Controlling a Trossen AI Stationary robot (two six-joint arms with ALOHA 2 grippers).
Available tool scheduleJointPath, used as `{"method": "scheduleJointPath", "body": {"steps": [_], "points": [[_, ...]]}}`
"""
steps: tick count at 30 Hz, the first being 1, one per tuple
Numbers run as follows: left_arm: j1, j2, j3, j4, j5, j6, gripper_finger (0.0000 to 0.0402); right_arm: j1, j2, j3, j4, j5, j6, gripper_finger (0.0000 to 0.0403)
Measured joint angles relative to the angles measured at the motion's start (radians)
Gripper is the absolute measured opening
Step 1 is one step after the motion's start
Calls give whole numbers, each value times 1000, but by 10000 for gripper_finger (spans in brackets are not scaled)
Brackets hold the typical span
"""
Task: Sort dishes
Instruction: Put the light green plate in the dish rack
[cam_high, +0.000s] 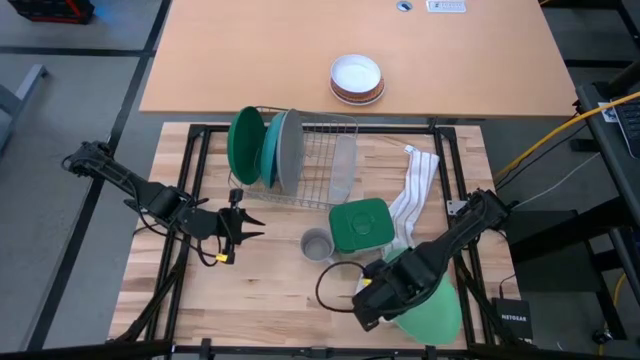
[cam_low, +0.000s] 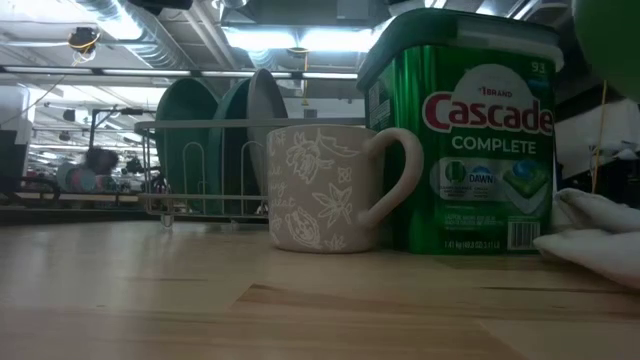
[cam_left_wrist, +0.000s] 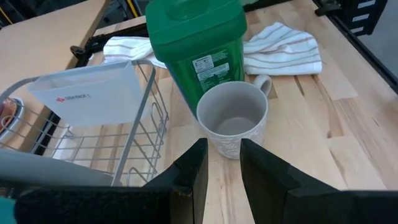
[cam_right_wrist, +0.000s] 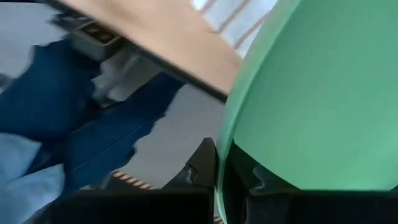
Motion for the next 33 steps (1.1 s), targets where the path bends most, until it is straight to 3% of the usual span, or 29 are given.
{"method": "scheduleJointPath", "body": {"steps": [11, 16, 21, 27, 33], "points": [[-27, 0, 0, -1, 0, -35, 84, 0, 0, 295, 10, 15, 24, 7], [-68, 0, 0, -3, 0, -38, 84, -10, -28, 323, 59, 182, 1, 7], [-114, 0, 0, -30, 0, -67, 84, -75, -34, 330, 119, 321, -127, 7], [-160, -1, 0, -96, 0, -129, 84, -192, -35, 333, 276, 287, -274, 8], [-193, 0, 0, -114, 0, -144, 84, -266, -35, 332, 321, 244, -301, 8]]}}
